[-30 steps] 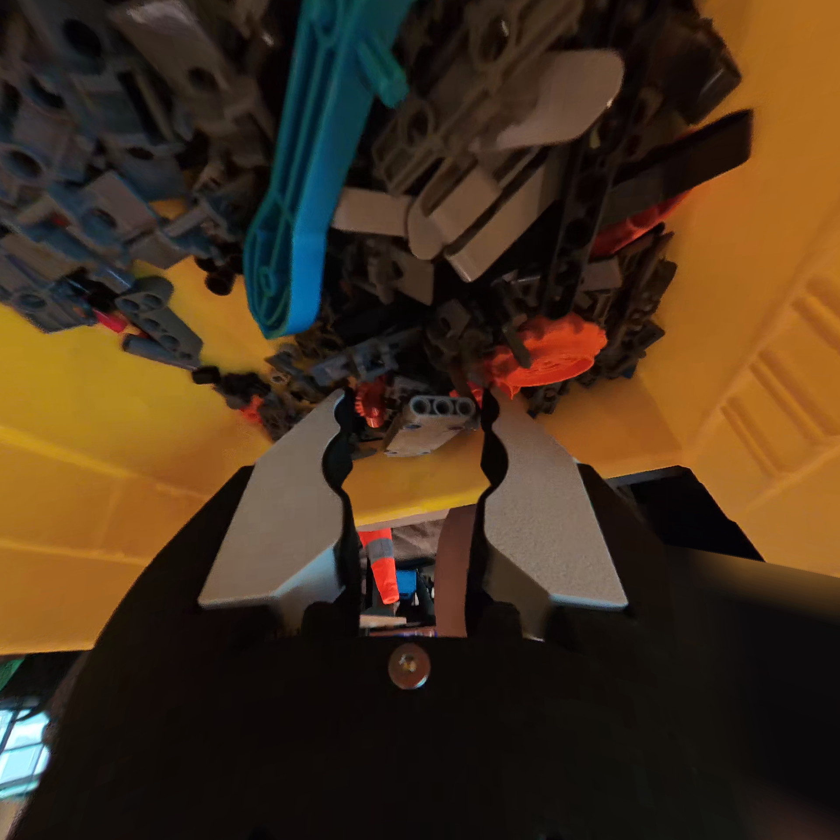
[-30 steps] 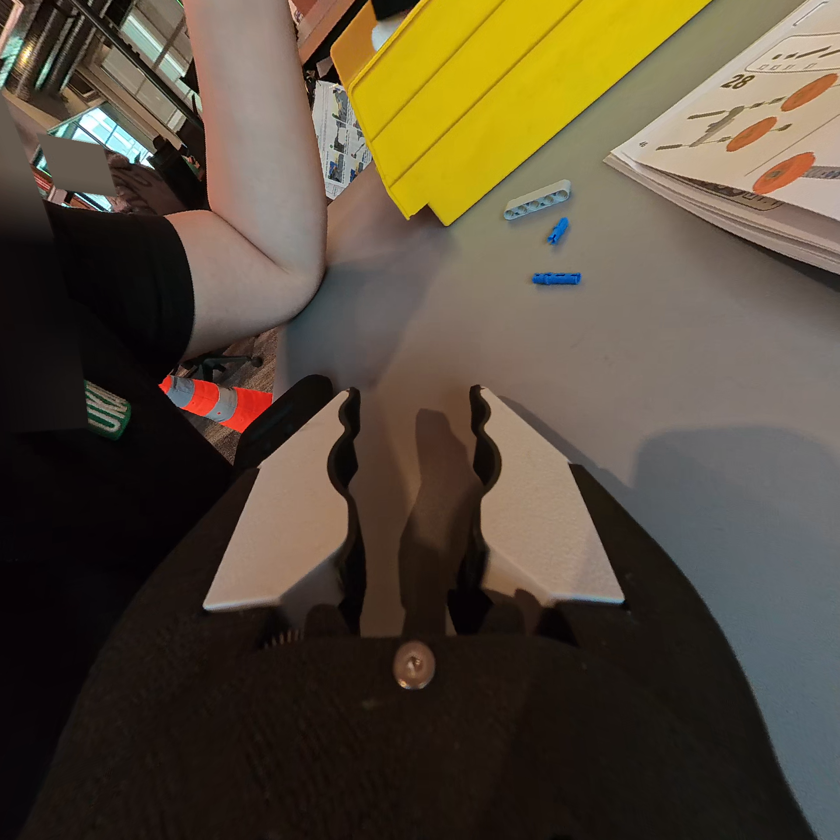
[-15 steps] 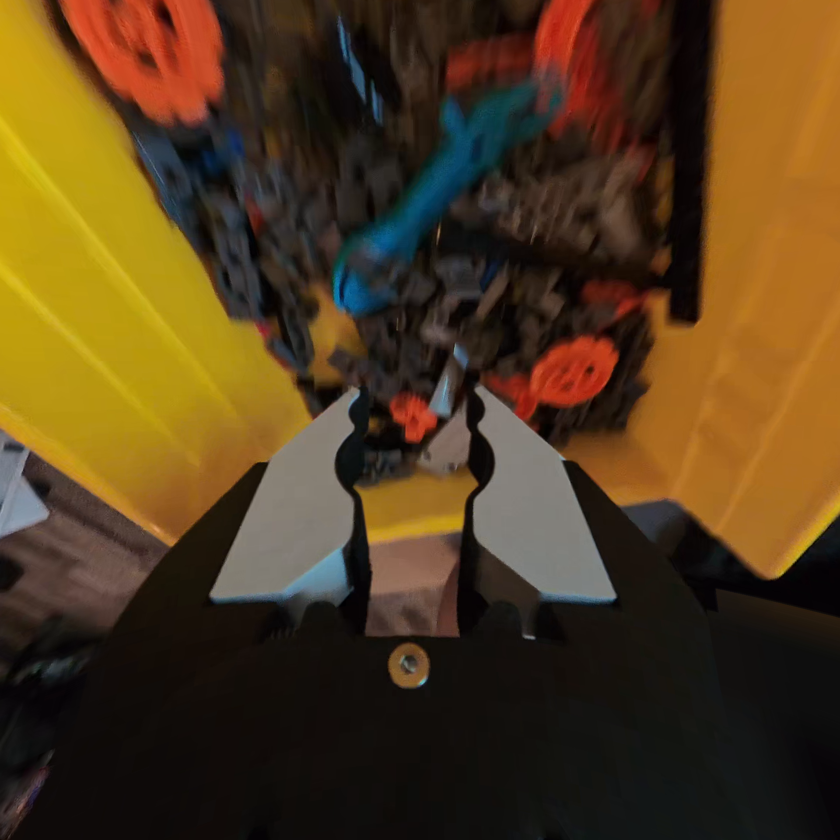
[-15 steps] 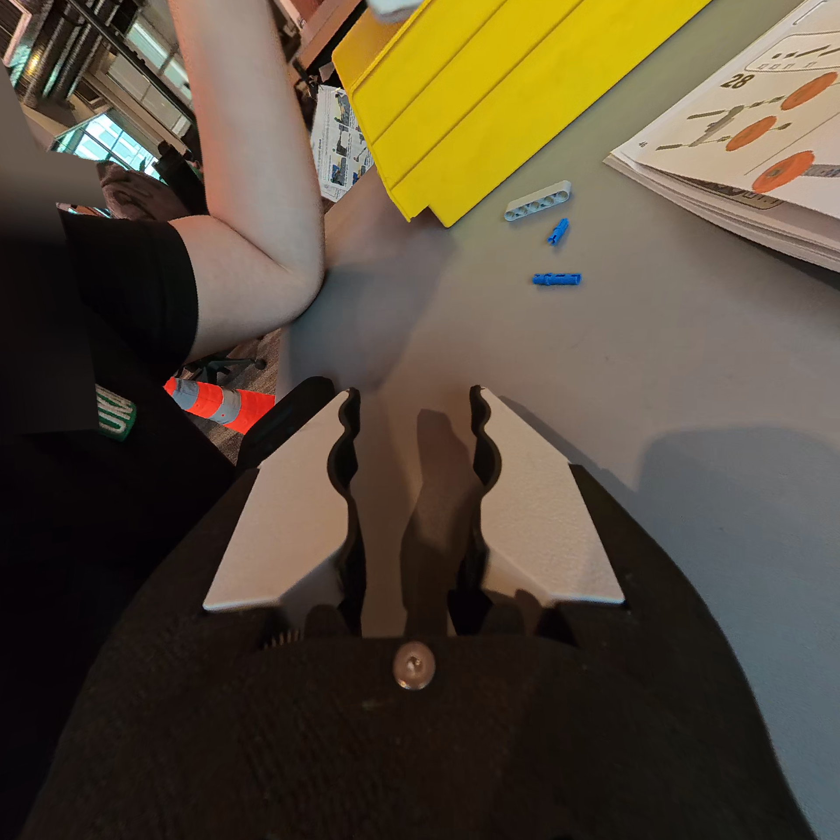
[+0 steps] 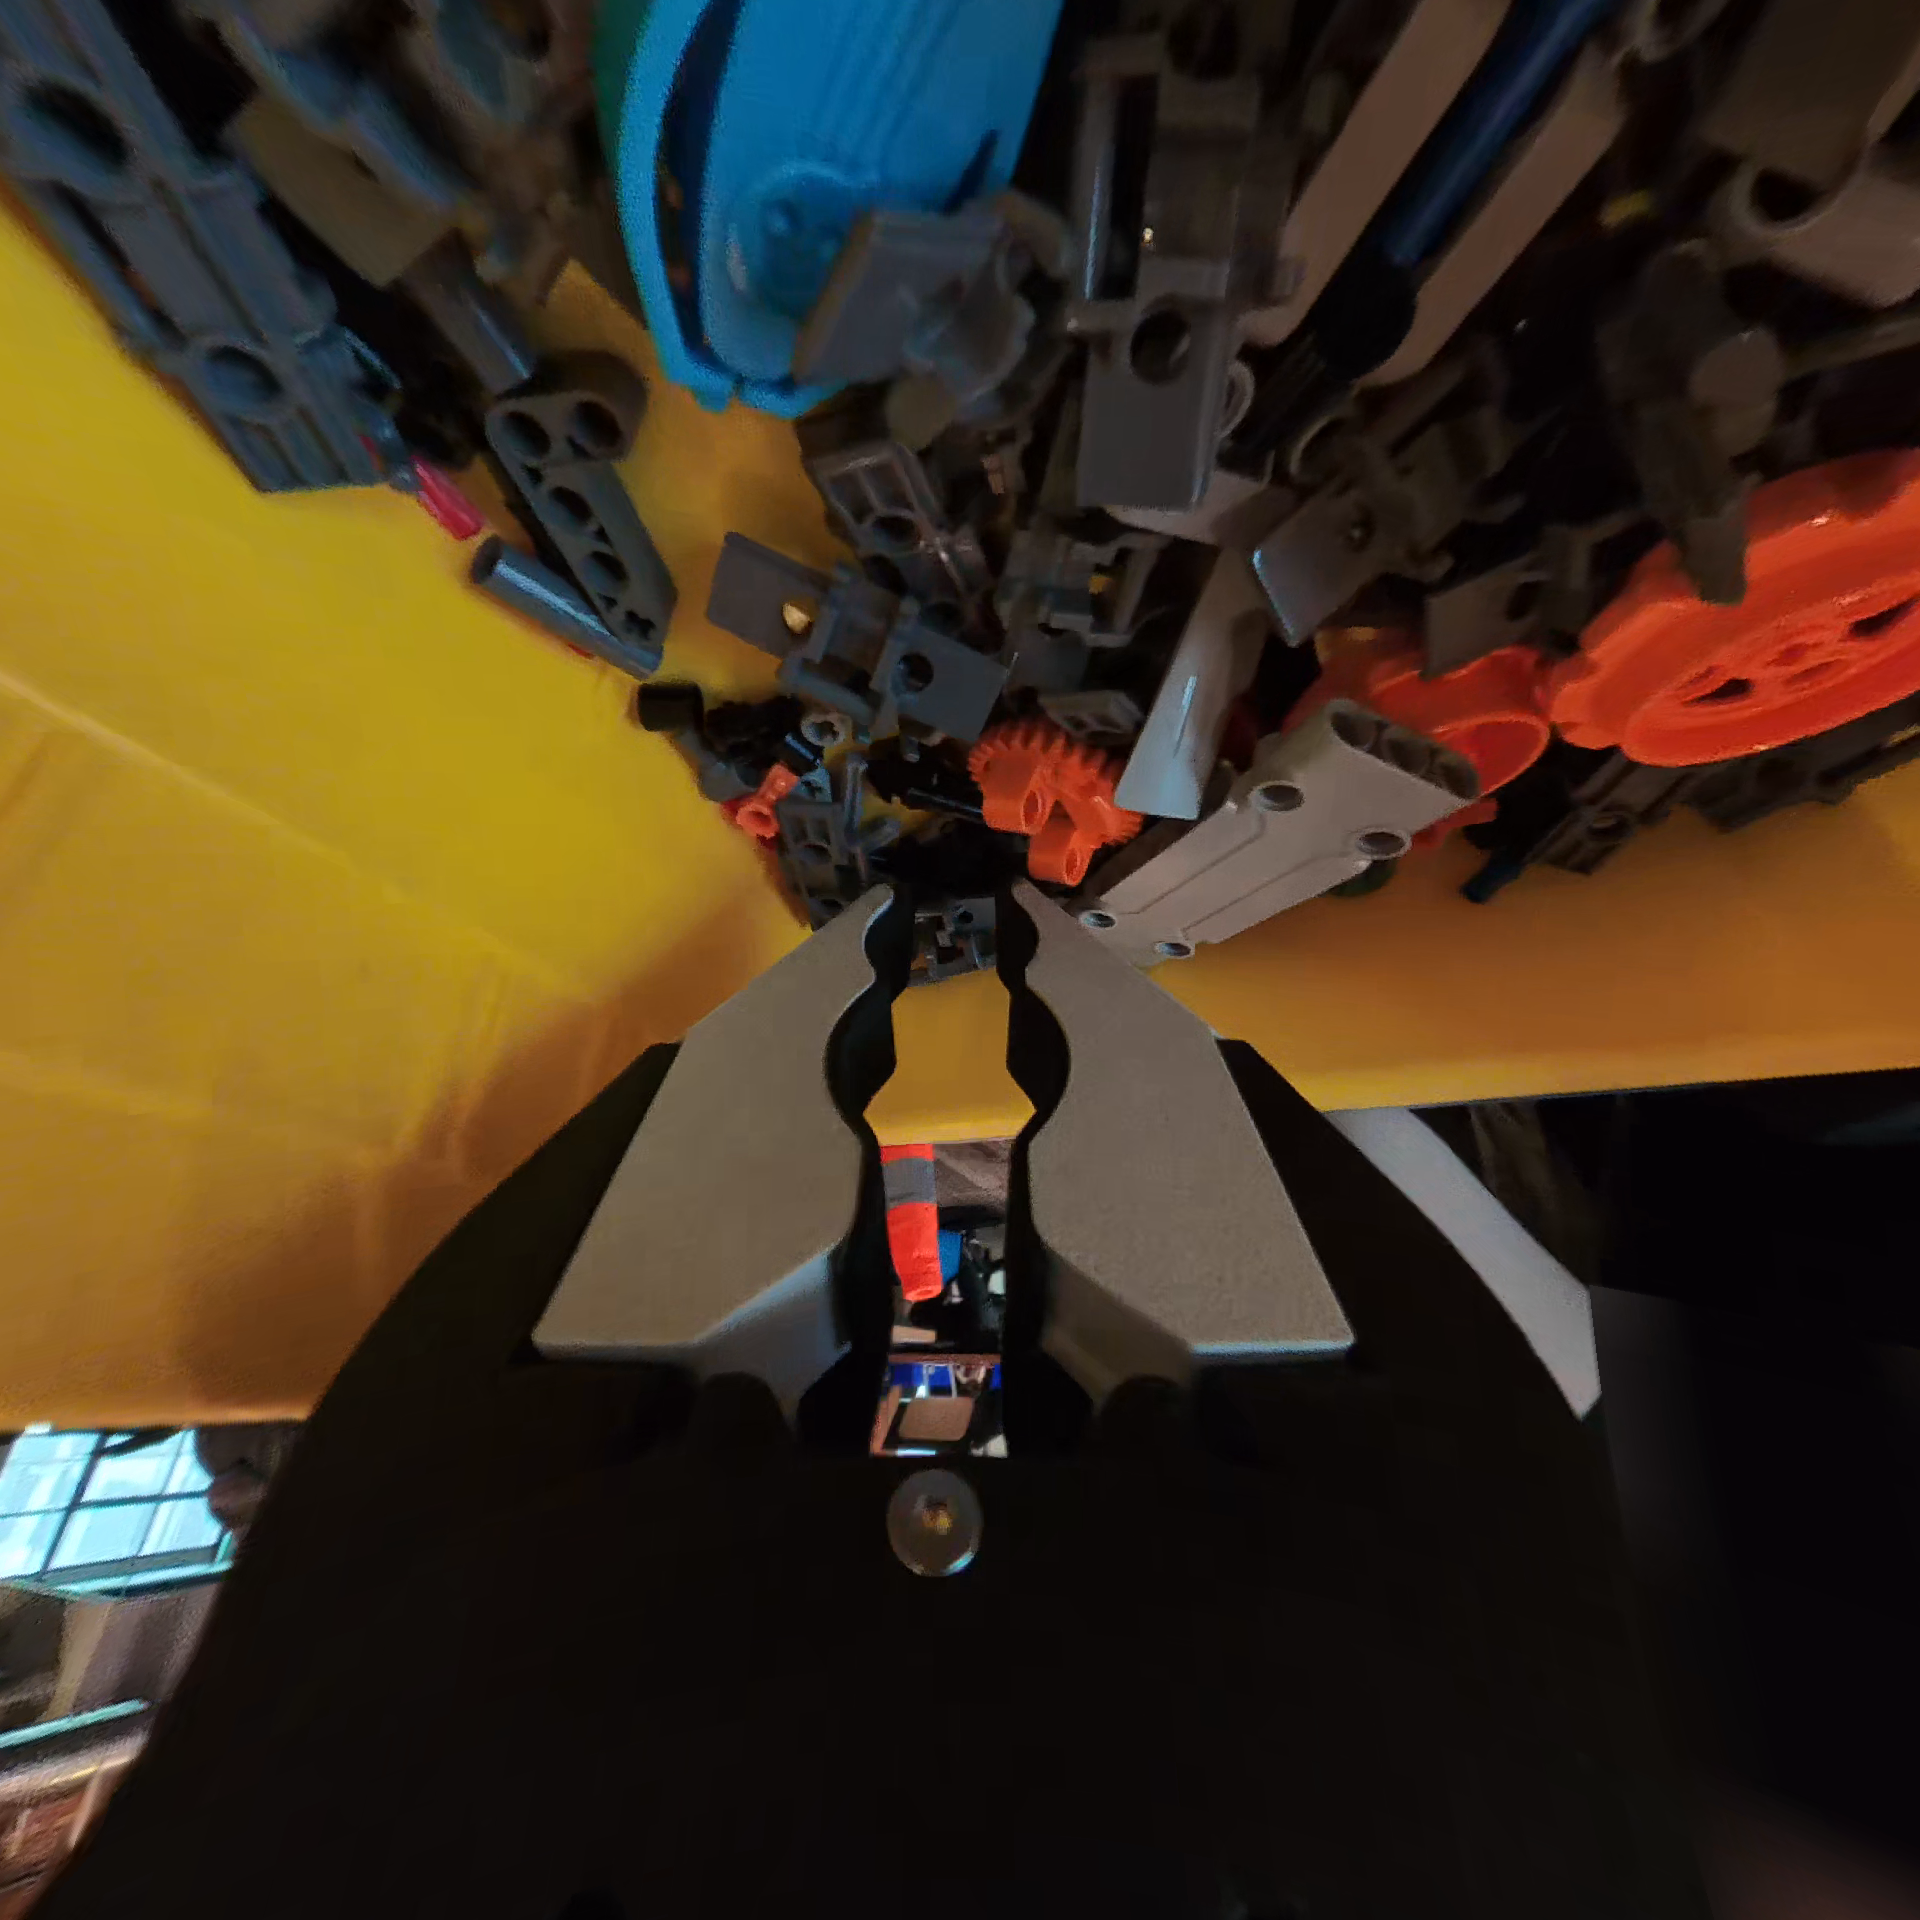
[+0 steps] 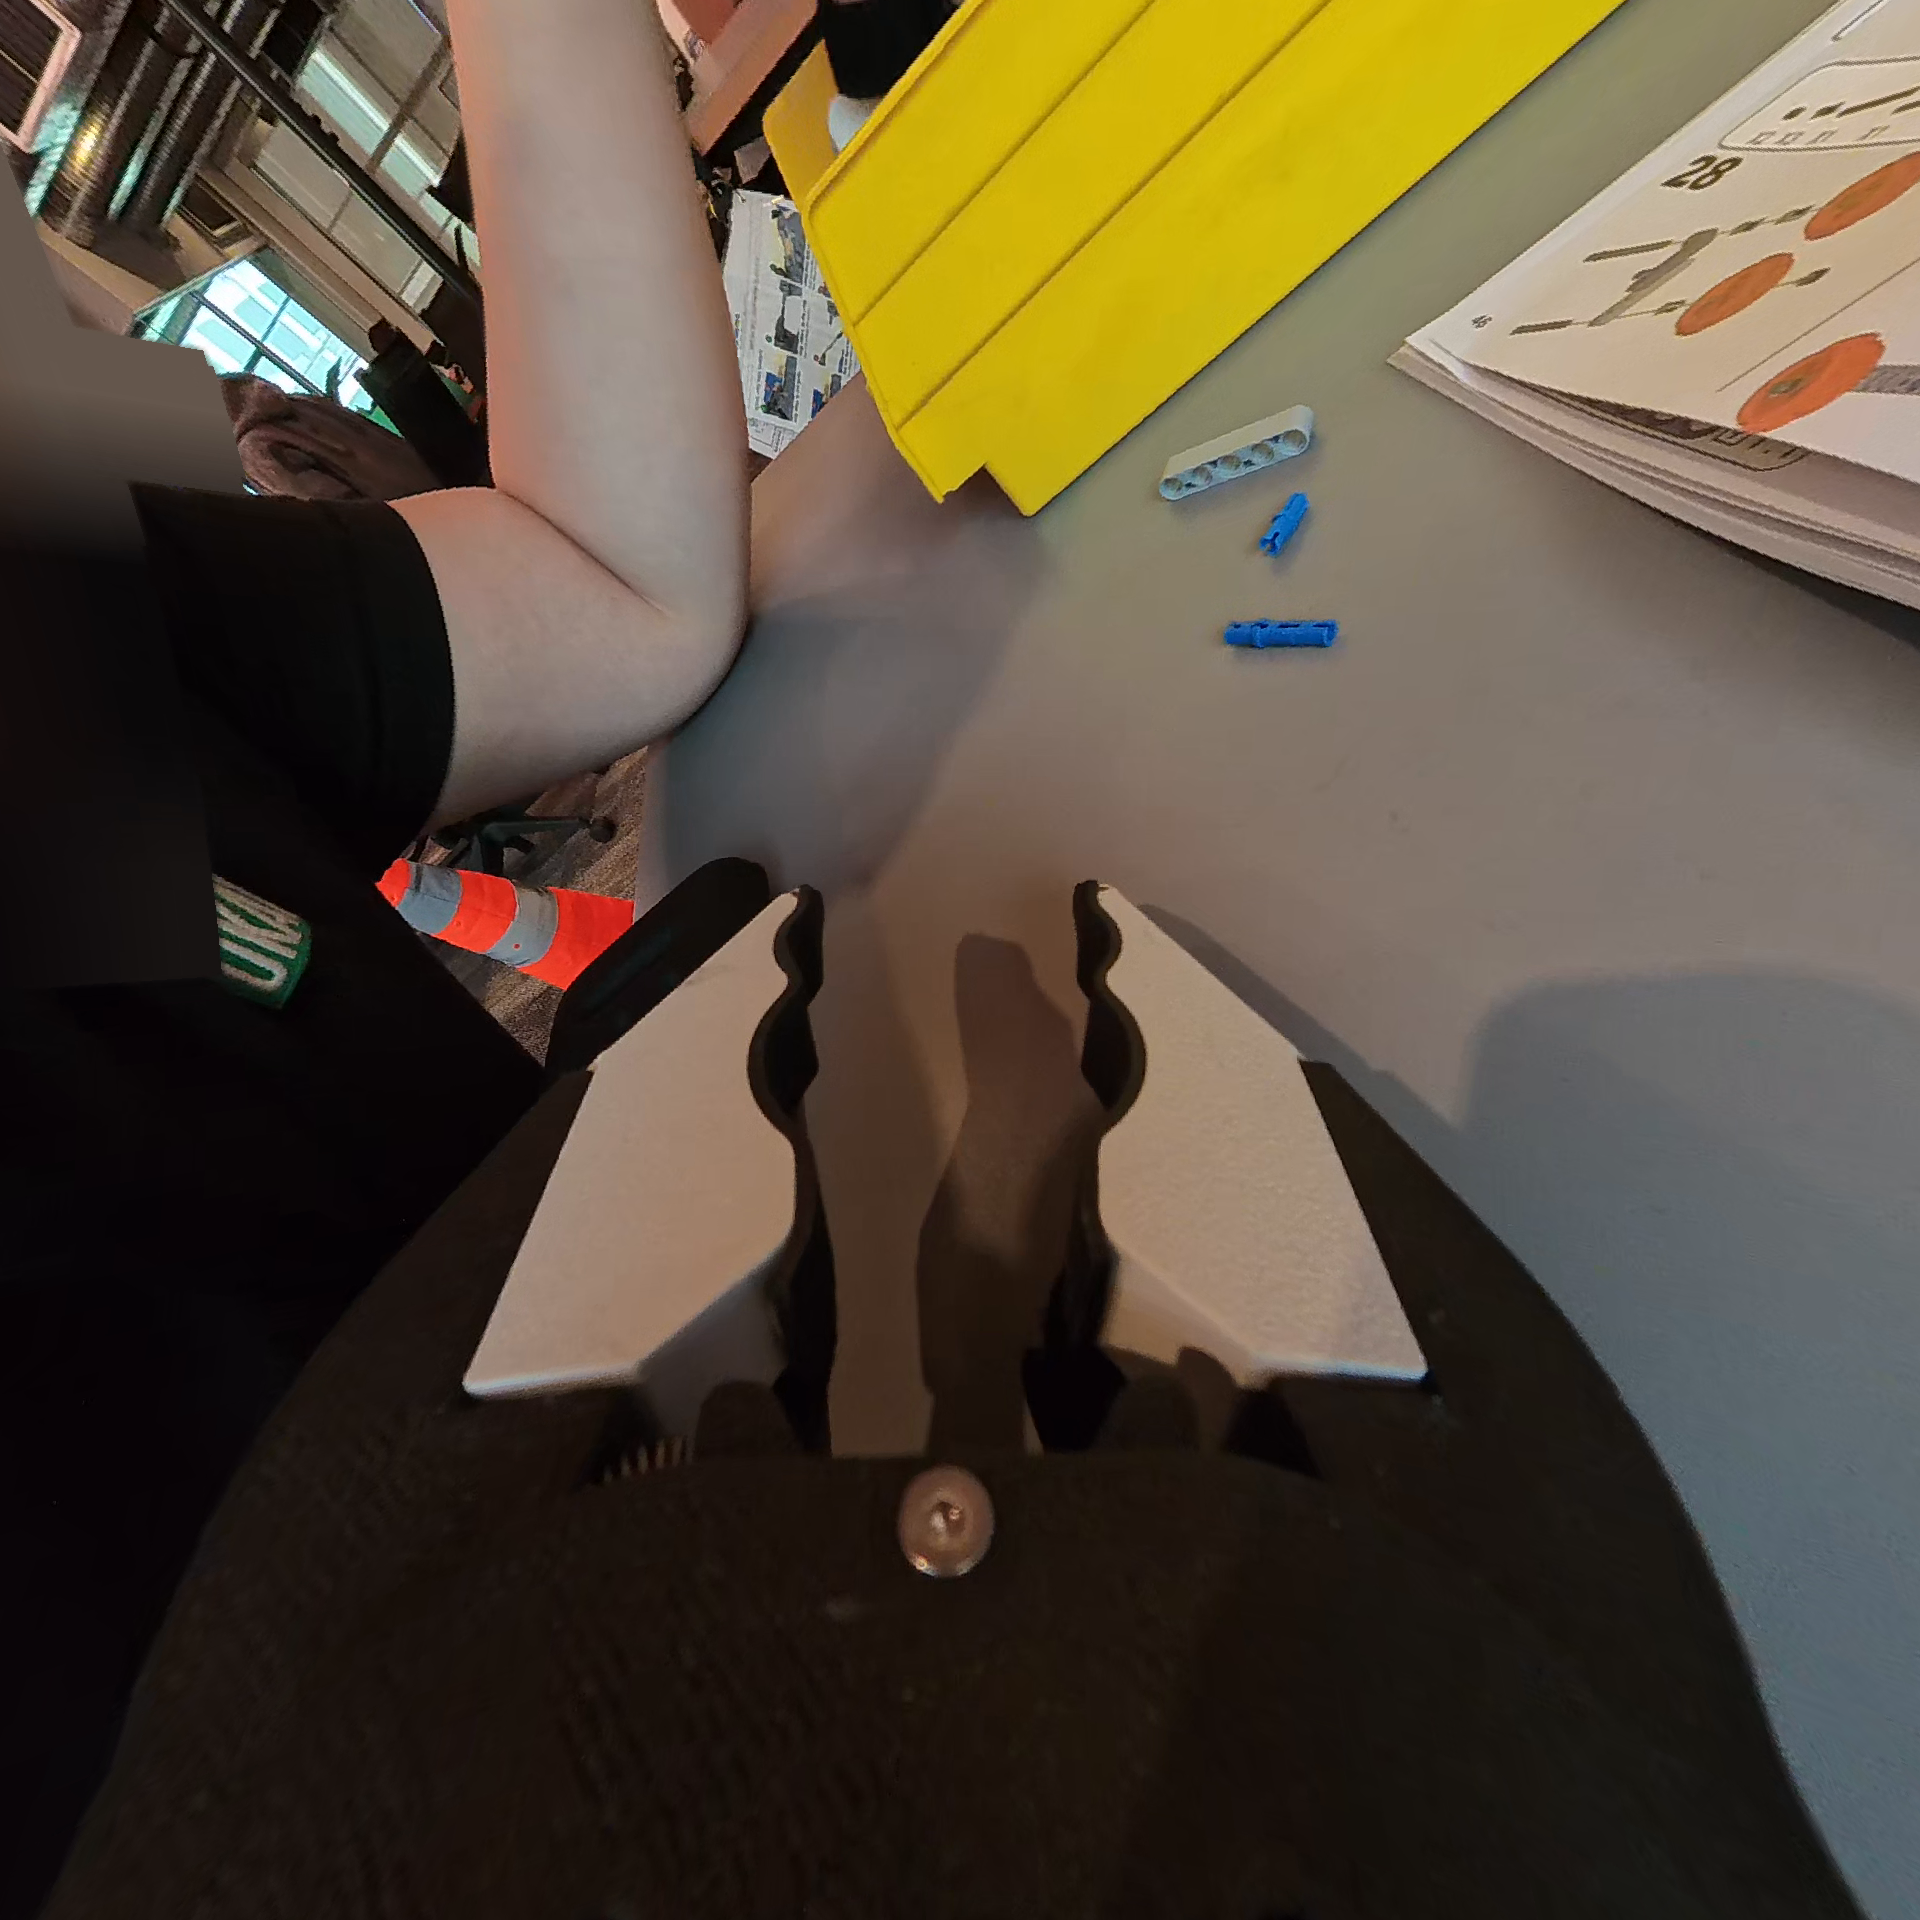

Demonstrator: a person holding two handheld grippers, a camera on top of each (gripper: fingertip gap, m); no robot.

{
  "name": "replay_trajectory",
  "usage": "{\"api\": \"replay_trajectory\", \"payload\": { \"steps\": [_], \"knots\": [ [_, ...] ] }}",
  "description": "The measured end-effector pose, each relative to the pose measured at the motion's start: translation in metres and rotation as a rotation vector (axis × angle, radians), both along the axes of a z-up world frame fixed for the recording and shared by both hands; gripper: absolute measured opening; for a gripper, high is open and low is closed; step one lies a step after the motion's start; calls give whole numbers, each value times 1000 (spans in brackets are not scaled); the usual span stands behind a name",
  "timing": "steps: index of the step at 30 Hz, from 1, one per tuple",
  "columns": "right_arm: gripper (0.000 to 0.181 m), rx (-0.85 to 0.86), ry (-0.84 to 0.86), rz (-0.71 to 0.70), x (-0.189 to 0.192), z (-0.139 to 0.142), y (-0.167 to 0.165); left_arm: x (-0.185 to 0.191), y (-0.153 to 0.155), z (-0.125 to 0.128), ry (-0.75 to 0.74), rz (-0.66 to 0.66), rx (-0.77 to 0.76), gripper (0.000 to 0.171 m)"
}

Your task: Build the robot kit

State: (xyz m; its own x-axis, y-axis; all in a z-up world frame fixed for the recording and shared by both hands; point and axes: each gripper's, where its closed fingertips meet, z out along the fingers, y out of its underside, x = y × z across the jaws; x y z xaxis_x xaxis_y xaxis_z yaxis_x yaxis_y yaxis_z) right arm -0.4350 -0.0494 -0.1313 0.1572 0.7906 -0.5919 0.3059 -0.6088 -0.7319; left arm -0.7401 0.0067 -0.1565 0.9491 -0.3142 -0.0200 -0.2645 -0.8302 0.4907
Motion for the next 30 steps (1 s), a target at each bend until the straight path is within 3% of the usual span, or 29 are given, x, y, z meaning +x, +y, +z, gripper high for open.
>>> {"api": "replay_trajectory", "payload": {
  "steps": [6,14,18,30],
  "knots": [
    [48,-2,1,0,0,0,0,7,9,0,-25,-37,21,5],
    [48,-6,-3,4,0,-1,-1,24,26,26,-6,-99,209,5],
    [48,-9,-8,7,-1,-1,-1,29,24,31,0,-146,228,5],
    [48,-16,3,10,-1,0,-2,16,43,28,21,-62,276,6]
  ]
}}
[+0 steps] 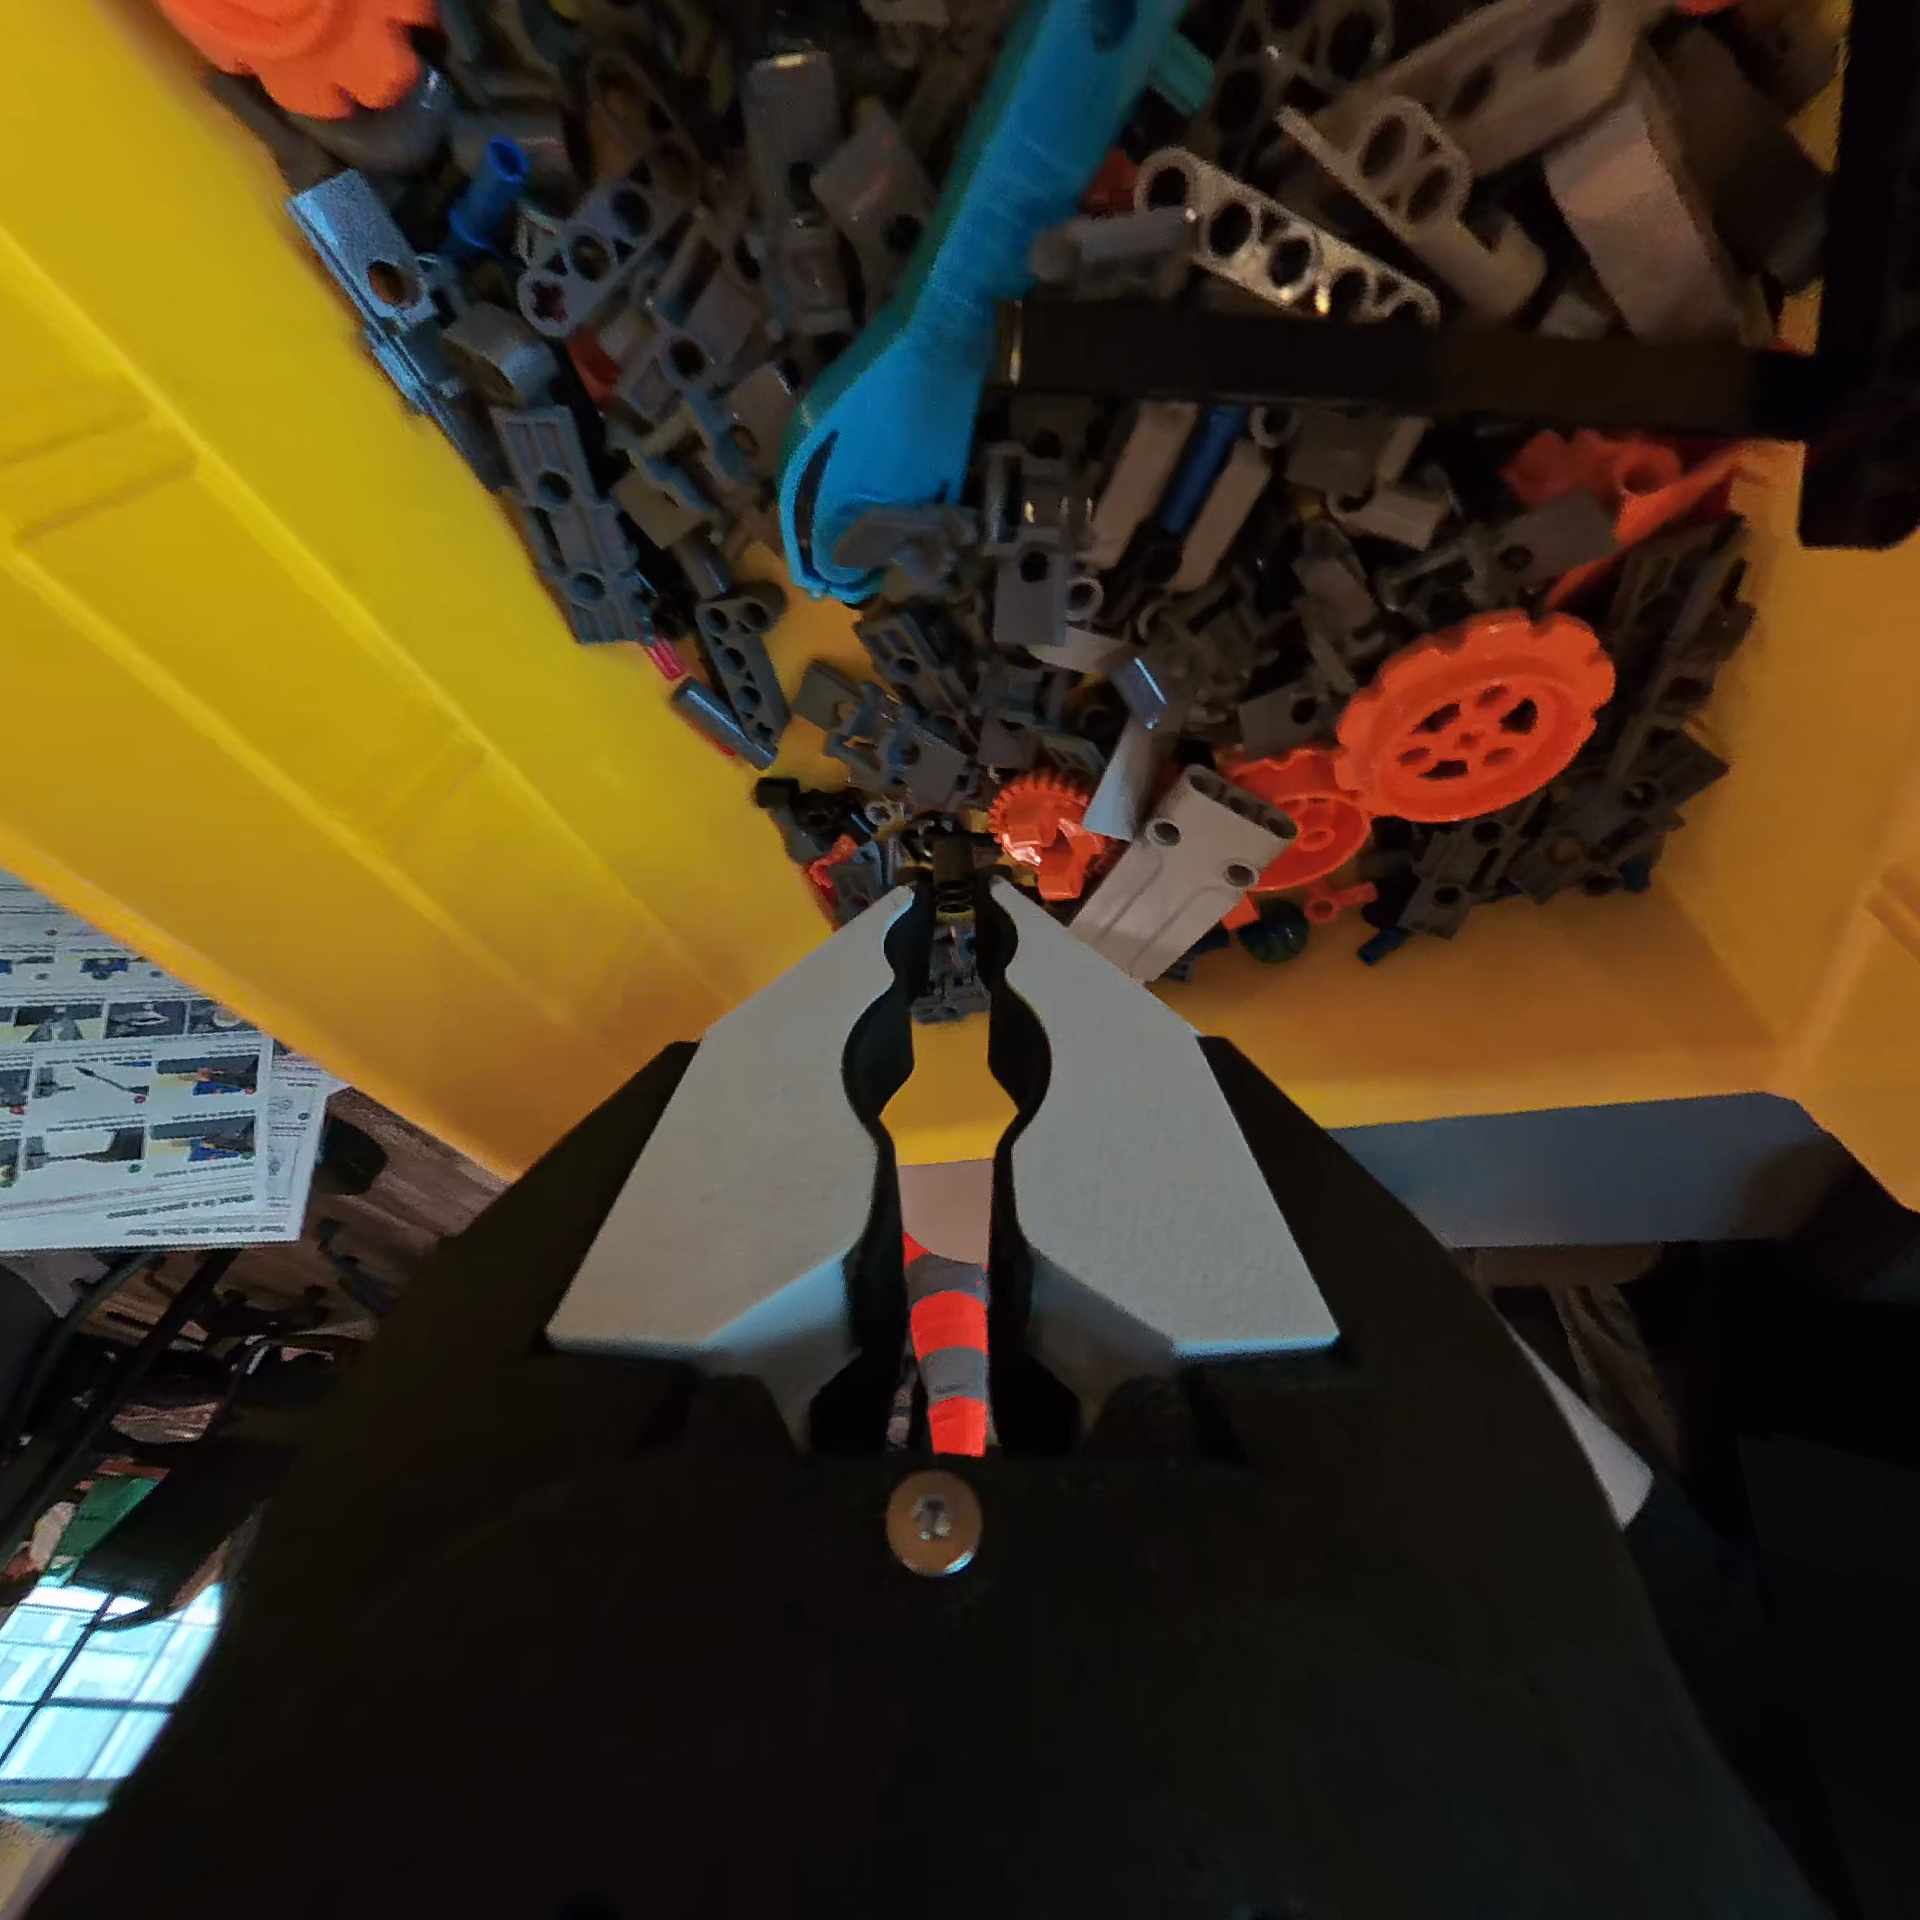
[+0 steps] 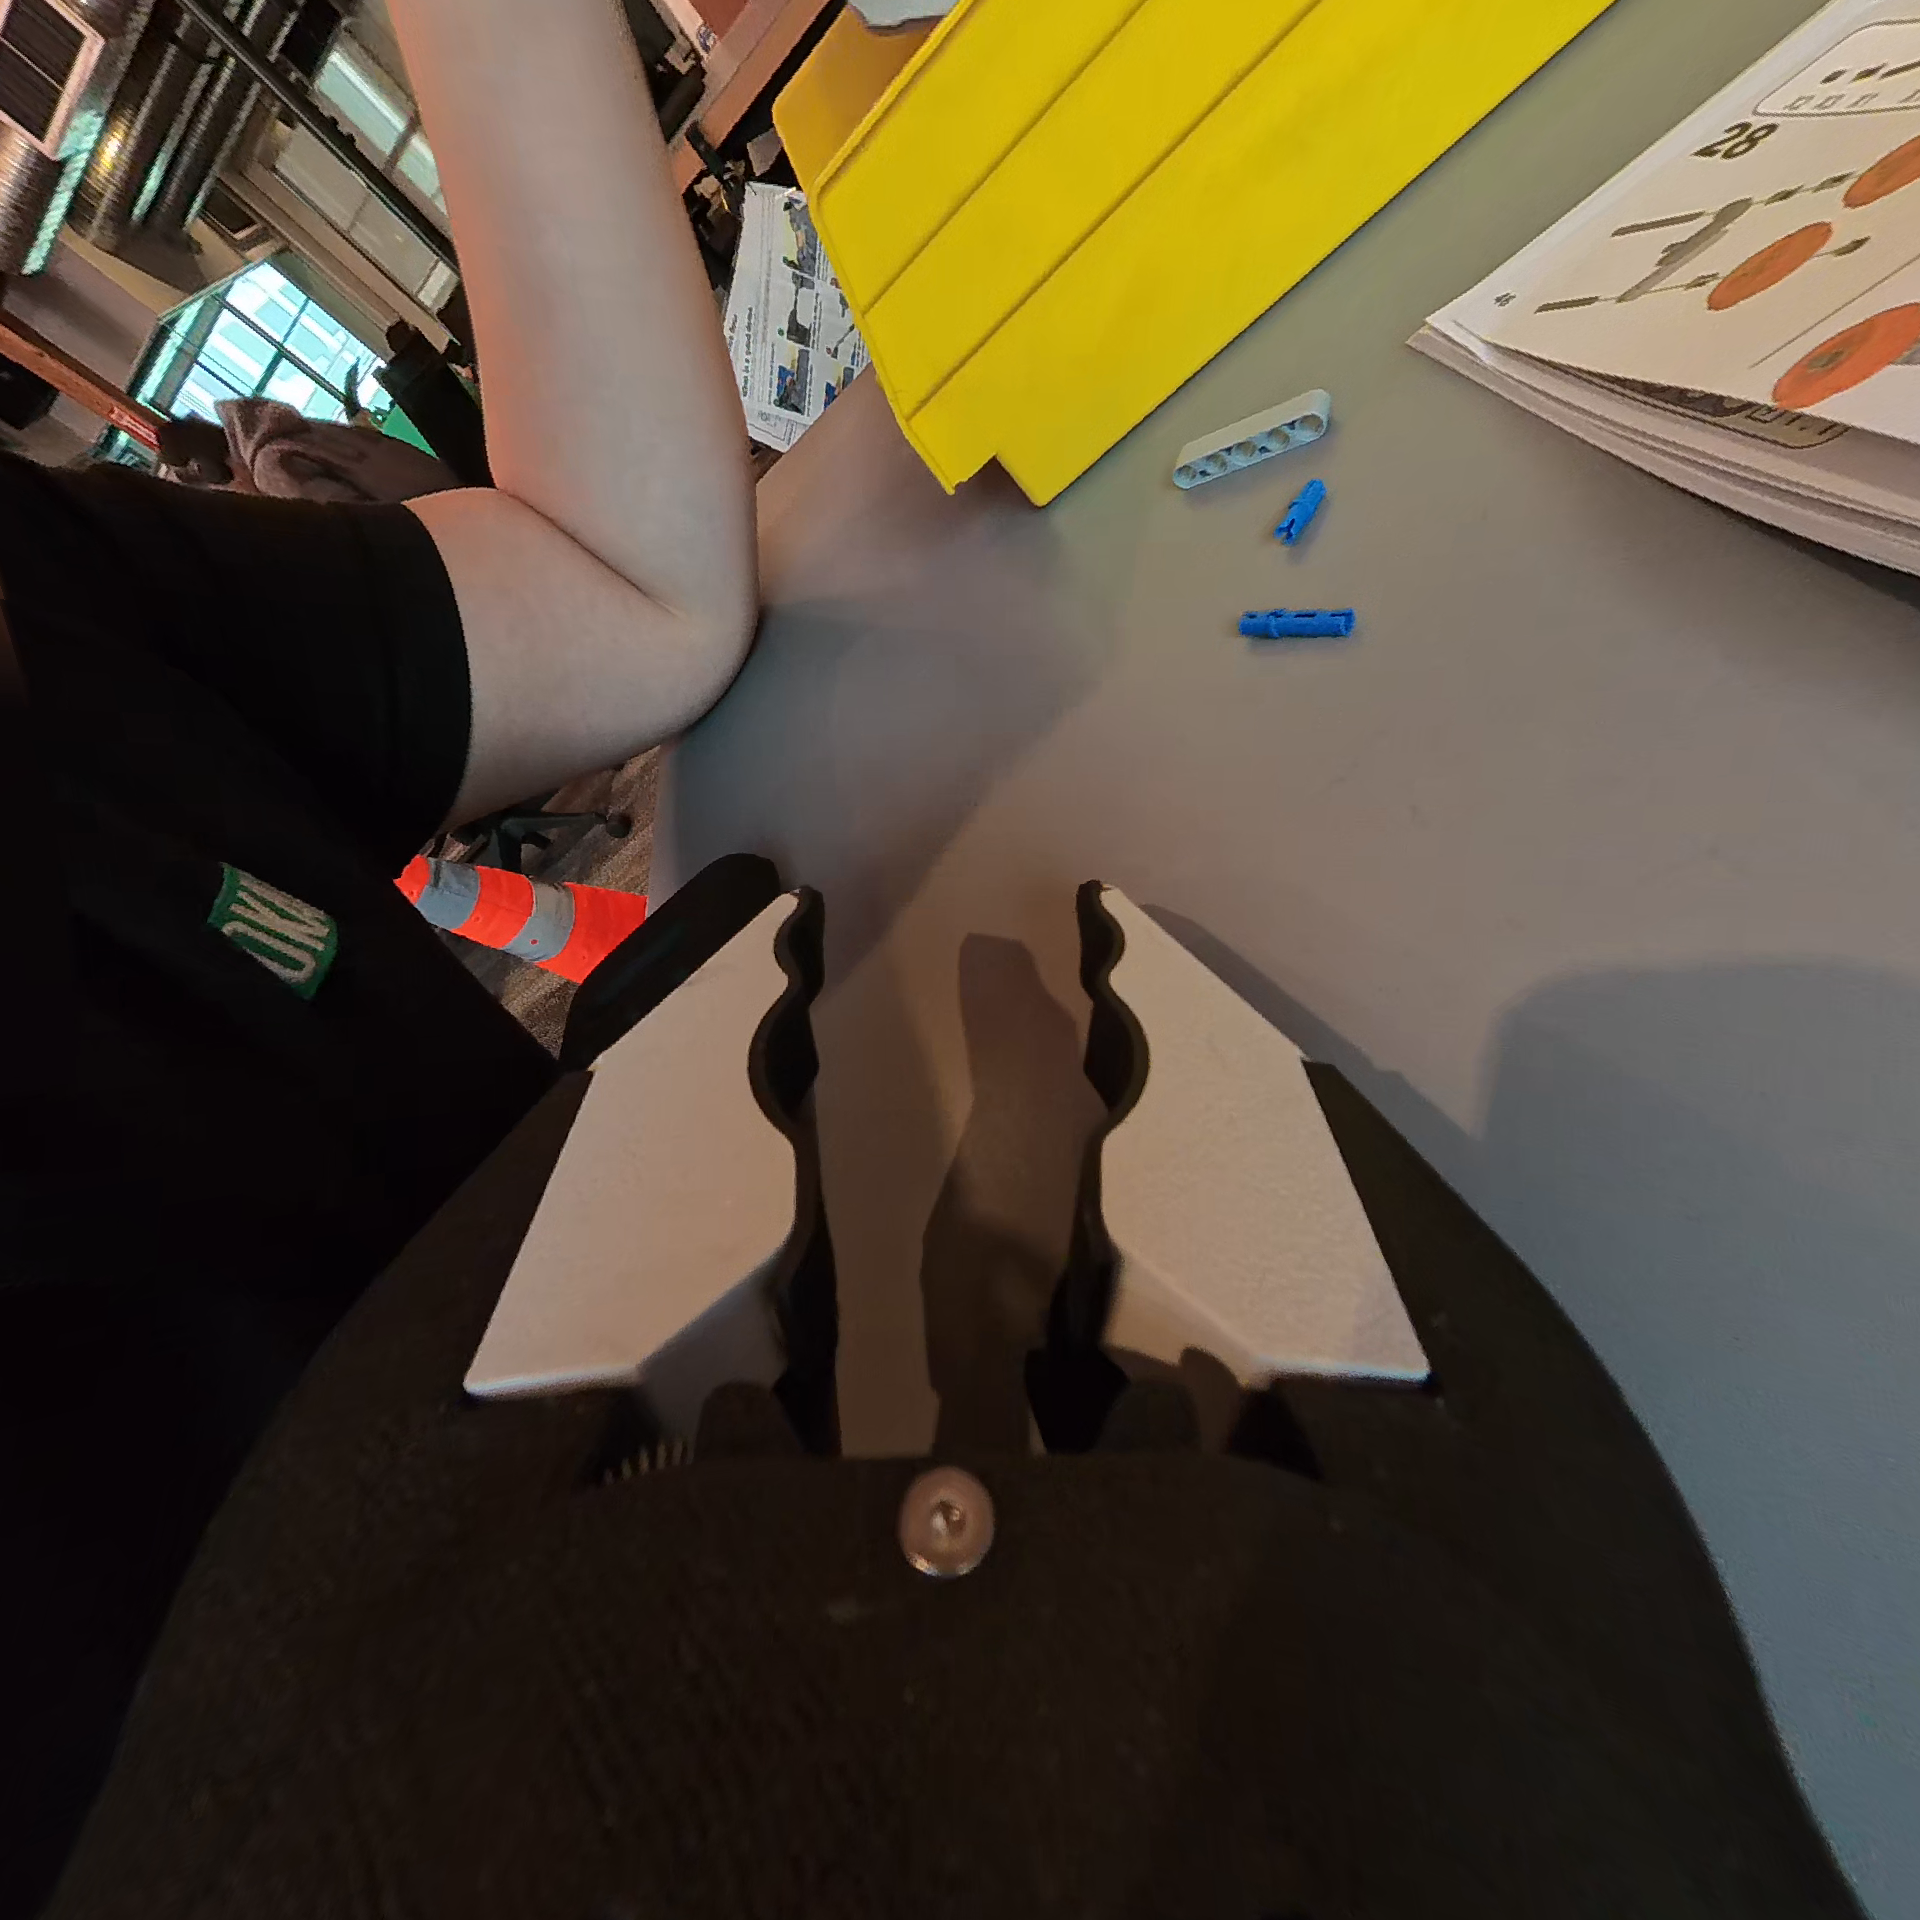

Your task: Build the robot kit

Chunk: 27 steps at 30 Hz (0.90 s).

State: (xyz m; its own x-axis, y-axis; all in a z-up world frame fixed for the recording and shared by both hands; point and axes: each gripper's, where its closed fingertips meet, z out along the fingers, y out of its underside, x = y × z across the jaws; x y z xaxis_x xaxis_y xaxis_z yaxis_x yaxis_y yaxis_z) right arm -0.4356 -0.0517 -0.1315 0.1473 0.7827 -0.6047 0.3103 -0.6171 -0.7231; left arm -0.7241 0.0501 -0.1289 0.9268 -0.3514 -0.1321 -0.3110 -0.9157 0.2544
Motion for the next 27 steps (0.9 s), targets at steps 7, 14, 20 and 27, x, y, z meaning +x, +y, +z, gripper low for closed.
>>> {"api": "replay_trajectory", "payload": {
  "steps": [7,14,20,27],
  "knots": [
    [49,-4,3,1,0,0,0,7,7,-4,-75,133,15,45],
    [49,-13,-1,3,0,-1,0,51,-16,-5,-158,28,-55,83],
    [49,-11,-3,4,0,-1,-1,52,-27,-22,-136,137,-181,96],
    [48,-19,-4,8,-1,-2,-1,50,-32,-33,-18,65,-245,106]
  ]
}}
